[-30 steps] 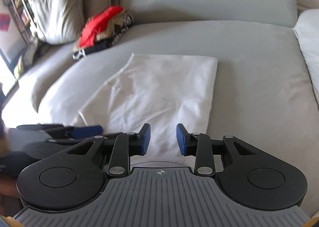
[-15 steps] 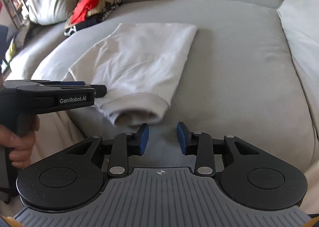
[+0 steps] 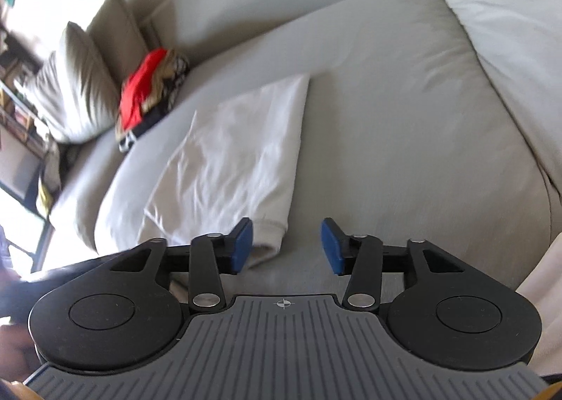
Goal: Fold clothes
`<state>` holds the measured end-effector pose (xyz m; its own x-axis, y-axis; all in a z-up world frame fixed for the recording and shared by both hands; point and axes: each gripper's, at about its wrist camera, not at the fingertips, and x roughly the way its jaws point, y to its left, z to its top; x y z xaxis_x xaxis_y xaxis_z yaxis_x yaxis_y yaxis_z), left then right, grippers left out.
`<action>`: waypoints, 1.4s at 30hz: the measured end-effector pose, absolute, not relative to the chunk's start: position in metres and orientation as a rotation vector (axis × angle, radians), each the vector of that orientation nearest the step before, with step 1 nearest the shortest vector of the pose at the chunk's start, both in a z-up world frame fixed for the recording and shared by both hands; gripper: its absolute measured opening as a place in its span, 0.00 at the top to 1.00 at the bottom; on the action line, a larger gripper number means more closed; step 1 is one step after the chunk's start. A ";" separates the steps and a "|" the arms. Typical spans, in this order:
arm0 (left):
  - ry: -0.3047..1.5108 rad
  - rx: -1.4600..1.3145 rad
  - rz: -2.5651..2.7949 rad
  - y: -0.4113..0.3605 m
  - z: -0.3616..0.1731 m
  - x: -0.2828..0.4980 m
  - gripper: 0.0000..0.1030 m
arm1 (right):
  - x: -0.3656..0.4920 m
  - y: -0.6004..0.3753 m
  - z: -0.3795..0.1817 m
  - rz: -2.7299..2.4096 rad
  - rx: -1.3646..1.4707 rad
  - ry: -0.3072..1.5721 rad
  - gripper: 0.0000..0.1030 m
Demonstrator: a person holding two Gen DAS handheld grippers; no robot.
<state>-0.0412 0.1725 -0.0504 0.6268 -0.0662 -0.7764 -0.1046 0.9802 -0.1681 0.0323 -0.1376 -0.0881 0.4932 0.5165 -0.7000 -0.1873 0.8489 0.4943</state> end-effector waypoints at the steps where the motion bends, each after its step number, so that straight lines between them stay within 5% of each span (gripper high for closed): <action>1: 0.887 -0.222 0.037 0.181 -0.049 -0.039 0.37 | 0.034 -0.140 -0.089 0.433 0.397 0.968 0.44; 16: 0.898 -0.638 0.084 0.292 -0.074 0.018 0.34 | 0.079 -0.133 -0.115 0.415 0.527 1.066 0.43; 42: 1.130 -0.807 -0.351 0.268 -0.142 0.145 0.33 | 0.202 -0.099 -0.180 0.500 0.846 1.183 0.52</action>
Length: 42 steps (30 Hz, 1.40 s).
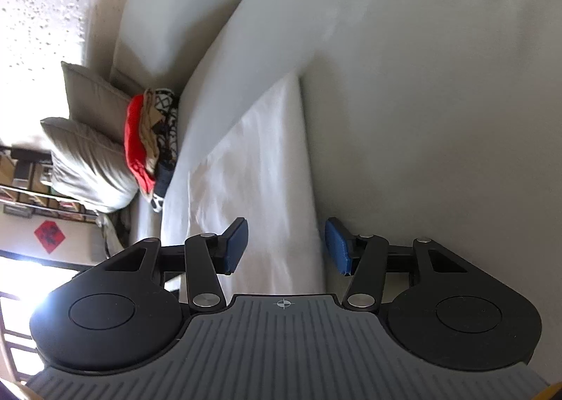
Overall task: Fold clothes
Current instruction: 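Grasp the folded sweatshirt with both grippers and lift it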
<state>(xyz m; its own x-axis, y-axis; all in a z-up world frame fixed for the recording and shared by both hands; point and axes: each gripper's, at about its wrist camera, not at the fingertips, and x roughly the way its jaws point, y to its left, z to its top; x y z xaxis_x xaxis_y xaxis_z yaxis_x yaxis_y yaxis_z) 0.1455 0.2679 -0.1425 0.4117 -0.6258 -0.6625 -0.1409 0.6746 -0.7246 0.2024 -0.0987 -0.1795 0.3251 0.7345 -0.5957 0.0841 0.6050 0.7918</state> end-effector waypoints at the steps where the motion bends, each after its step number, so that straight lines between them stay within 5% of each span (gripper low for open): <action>1: 1.137 -0.795 -0.356 0.265 -0.142 0.148 0.33 | 0.209 -0.095 -0.184 0.506 0.852 1.181 0.59; 4: 1.158 -0.748 -0.369 0.255 -0.143 0.161 0.34 | 0.223 -0.086 -0.201 0.526 0.881 1.171 0.85; 7: 1.160 -0.720 -0.371 0.245 -0.143 0.169 0.38 | 0.228 -0.083 -0.210 0.539 0.945 1.157 0.86; 9: 1.164 -0.658 -0.330 0.239 -0.140 0.170 0.57 | 0.227 -0.076 -0.206 0.517 0.912 1.146 0.88; 10: 1.169 -0.609 -0.295 0.235 -0.137 0.170 0.81 | 0.225 -0.071 -0.200 0.498 0.867 1.136 0.91; 14: 1.140 -0.495 -0.170 0.218 -0.119 0.156 0.88 | 0.205 -0.039 -0.163 0.449 0.521 1.001 0.92; 19: 0.993 -0.176 -0.079 0.157 -0.067 0.118 0.91 | 0.169 -0.027 -0.111 0.423 0.389 0.849 0.93; 33: 0.593 0.005 -0.386 0.047 0.111 -0.043 0.91 | -0.030 -0.177 0.056 0.404 0.485 0.409 0.93; 42: 0.710 -0.072 -0.815 -0.088 0.123 -0.039 0.90 | -0.101 -0.339 0.089 0.078 0.498 0.384 0.93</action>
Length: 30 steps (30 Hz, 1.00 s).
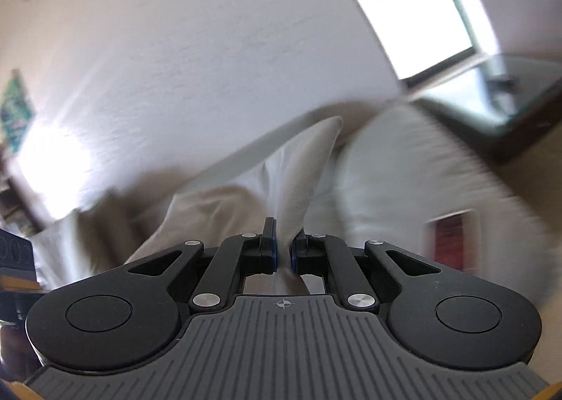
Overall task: Fold clothes
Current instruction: 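Grasp the folded sweatshirt with both grippers and lift it, then carry the sweatshirt with both grippers onto the sofa armrest cushion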
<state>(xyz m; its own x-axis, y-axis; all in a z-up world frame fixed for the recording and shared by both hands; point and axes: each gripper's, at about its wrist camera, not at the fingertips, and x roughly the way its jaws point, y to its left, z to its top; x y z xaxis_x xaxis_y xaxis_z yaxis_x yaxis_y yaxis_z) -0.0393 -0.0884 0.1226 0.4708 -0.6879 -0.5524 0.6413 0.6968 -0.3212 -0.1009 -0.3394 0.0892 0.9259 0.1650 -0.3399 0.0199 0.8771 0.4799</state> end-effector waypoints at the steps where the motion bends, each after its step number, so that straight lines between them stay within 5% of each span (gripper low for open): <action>1: 0.737 -0.065 -0.846 -0.109 0.113 -0.031 0.90 | -0.099 -0.353 0.083 0.043 0.494 0.393 0.93; 15: 0.834 0.029 -0.859 -0.261 -0.005 0.104 0.89 | 0.024 -0.449 -0.022 -0.199 0.628 0.487 0.92; 17: 0.871 0.012 -0.823 -0.271 -0.018 0.125 0.67 | 0.040 -0.458 -0.030 -0.240 0.626 0.487 0.78; 19: 0.957 -0.040 -0.686 -0.272 -0.043 0.152 0.65 | 0.050 -0.468 -0.044 -0.361 0.613 0.502 0.43; 26: 0.935 -0.067 -0.520 -0.230 -0.042 0.151 0.68 | 0.007 -0.472 -0.064 -0.444 0.574 0.516 0.49; 28: 0.876 -0.003 -0.574 -0.232 -0.030 0.133 0.68 | -0.008 -0.458 -0.059 -0.390 0.542 0.515 0.70; 30: 0.811 0.073 -0.626 -0.242 -0.021 0.111 0.68 | -0.016 -0.441 -0.054 -0.344 0.495 0.537 0.72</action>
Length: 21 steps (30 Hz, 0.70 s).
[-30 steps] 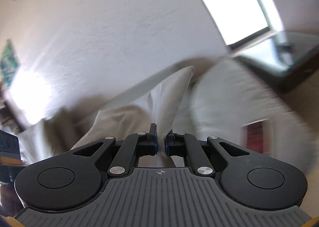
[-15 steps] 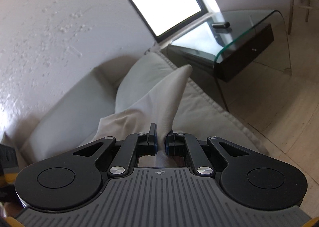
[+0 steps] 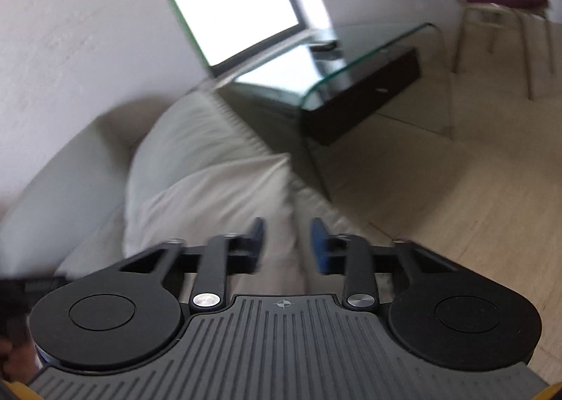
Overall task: Fold clothes
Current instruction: 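Carry the sweatshirt with both grippers onto the sofa armrest cushion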
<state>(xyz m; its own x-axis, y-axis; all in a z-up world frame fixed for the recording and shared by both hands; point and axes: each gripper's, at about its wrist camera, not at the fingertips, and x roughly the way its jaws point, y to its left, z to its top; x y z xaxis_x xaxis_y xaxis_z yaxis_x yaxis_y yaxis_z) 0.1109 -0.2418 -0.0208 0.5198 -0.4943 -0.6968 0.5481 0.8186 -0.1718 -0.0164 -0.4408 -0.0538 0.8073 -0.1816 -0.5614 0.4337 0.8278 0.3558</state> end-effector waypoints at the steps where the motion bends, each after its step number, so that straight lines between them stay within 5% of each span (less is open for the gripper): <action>1: 0.804 0.124 -0.640 -0.250 -0.025 0.105 0.68 | -0.017 -0.434 -0.054 -0.321 0.471 0.555 0.74; 10: 0.877 0.368 -0.612 -0.287 -0.071 0.091 0.64 | -0.021 -0.410 -0.079 -0.334 0.331 0.783 0.83; 17: 0.890 0.332 -0.529 -0.253 -0.037 0.063 0.65 | -0.056 -0.411 -0.039 -0.387 0.426 0.798 0.64; 18: 0.882 0.323 -0.535 -0.250 -0.029 0.056 0.63 | -0.061 -0.407 -0.027 -0.374 0.448 0.785 0.53; 21: 0.841 0.301 -0.559 -0.242 0.001 0.031 0.51 | -0.076 -0.396 0.010 -0.315 0.474 0.729 0.46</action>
<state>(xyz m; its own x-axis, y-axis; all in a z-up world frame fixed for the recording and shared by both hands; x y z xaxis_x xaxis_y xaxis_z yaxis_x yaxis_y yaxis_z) 0.0315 -0.2421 0.0009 0.5360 -0.3457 -0.7702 0.5761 0.8166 0.0345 -0.0764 -0.3957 0.0098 0.7067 -0.1114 -0.6987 0.4328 0.8493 0.3023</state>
